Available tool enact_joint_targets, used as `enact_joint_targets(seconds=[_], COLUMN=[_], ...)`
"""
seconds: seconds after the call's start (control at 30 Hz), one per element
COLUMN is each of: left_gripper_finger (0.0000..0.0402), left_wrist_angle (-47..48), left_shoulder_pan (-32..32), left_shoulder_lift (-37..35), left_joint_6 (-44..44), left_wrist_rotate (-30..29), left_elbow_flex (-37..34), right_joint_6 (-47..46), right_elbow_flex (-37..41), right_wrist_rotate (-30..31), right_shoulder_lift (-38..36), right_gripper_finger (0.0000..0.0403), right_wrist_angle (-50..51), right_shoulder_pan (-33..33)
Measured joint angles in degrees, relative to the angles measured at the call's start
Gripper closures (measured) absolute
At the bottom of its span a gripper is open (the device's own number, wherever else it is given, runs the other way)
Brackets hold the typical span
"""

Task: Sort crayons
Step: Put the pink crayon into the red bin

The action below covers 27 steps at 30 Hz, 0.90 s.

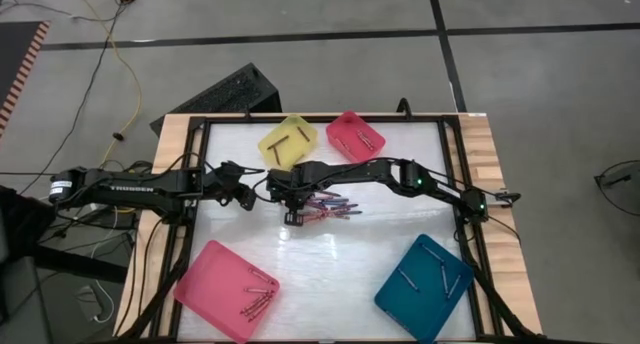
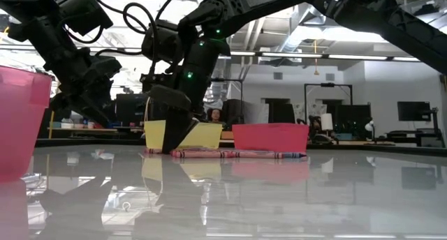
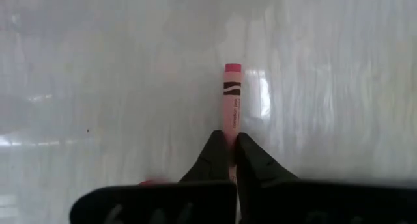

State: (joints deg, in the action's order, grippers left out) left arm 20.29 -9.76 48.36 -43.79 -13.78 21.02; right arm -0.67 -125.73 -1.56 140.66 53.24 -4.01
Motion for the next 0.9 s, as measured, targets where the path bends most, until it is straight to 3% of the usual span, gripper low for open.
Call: enact_joint_targets(seconds=[0.33, 0.9], left_gripper_finger=[0.0269, 0.0269], left_wrist_angle=[-0.03, 0.0], left_shoulder_pan=[0.0, 0.0], left_shoulder_lift=[0.0, 0.02], left_joint_6=[-0.02, 0.19], left_wrist_rotate=[-0.02, -0.09], left_elbow_flex=[0.02, 0.02], right_joint_6=[-0.07, -3.4], right_elbow_flex=[-9.18, -9.1], right_wrist_rotate=[-0.52, 0.51], right_shoulder_lift=[0.19, -6.09], right_gripper_finger=[0.0398, 0.0398], right_wrist_angle=[6.11, 17.64], right_shoulder_pan=[-0.32, -3.12])
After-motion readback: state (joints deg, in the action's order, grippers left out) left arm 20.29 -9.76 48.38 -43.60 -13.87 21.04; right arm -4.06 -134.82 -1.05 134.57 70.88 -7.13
